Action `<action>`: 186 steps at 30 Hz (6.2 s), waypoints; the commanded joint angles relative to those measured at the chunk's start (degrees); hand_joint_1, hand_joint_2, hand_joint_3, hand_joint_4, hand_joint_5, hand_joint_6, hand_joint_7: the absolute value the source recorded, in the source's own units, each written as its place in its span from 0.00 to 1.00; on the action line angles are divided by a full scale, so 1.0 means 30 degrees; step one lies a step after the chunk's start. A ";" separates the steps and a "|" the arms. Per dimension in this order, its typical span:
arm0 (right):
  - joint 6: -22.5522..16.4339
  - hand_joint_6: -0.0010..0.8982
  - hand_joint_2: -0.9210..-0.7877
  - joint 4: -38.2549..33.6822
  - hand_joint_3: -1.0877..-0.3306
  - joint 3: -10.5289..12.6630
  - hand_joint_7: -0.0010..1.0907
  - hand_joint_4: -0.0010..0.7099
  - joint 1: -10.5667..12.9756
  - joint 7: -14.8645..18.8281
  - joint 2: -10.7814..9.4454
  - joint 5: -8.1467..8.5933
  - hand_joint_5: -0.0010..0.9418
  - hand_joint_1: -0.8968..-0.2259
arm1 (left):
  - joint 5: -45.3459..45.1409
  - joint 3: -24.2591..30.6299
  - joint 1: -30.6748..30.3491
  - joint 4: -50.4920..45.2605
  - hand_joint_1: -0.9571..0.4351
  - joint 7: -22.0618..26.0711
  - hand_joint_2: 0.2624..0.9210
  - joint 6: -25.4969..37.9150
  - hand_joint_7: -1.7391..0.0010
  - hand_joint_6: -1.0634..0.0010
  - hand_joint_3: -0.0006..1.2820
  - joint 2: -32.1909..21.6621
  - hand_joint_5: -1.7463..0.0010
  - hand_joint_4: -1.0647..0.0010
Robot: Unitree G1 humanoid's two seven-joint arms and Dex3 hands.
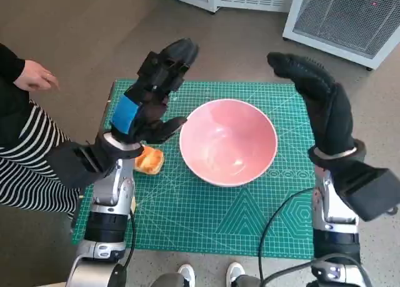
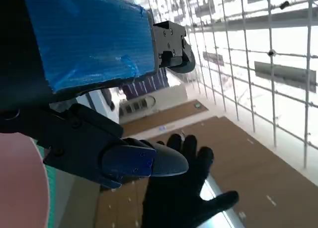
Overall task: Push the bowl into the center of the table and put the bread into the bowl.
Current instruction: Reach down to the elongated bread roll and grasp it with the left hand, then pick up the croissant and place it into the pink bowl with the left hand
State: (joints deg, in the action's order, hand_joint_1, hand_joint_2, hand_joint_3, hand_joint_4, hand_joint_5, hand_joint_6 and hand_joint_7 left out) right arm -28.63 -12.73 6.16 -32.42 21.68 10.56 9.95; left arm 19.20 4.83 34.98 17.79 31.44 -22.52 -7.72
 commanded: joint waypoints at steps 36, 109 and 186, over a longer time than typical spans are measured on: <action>0.0989 0.00 0.00 0.0346 0.53 -0.0017 0.50 0.19 0.0663 -0.0390 -0.0087 0.0223 0.01 0.20 | -0.9264 -0.2604 0.1010 -0.3532 0.79 0.4884 0.73 0.7875 0.97 0.75 0.02 -1.3189 1.00 0.92; 0.1261 0.00 0.00 0.0534 0.55 0.0265 0.49 0.19 0.1209 -0.0119 0.0130 0.0926 0.00 0.27 | -1.0979 -0.3427 0.3680 -0.2204 0.69 0.1886 0.97 0.5177 0.37 0.33 0.03 -1.0047 0.39 0.28; 0.1630 0.02 0.00 0.2432 0.57 0.0082 0.46 0.21 0.2600 -0.1345 -0.0410 0.0827 0.00 0.29 | -0.7497 -0.1886 0.1172 -0.4967 0.48 0.5221 0.82 0.1819 0.99 0.74 0.01 -1.1331 1.00 0.94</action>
State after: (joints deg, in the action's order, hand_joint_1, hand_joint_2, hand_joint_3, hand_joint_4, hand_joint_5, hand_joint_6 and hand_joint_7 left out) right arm -24.45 -5.39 6.60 -25.77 17.71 9.71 12.10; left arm -5.97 -4.24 42.39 7.58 45.78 -17.50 -37.99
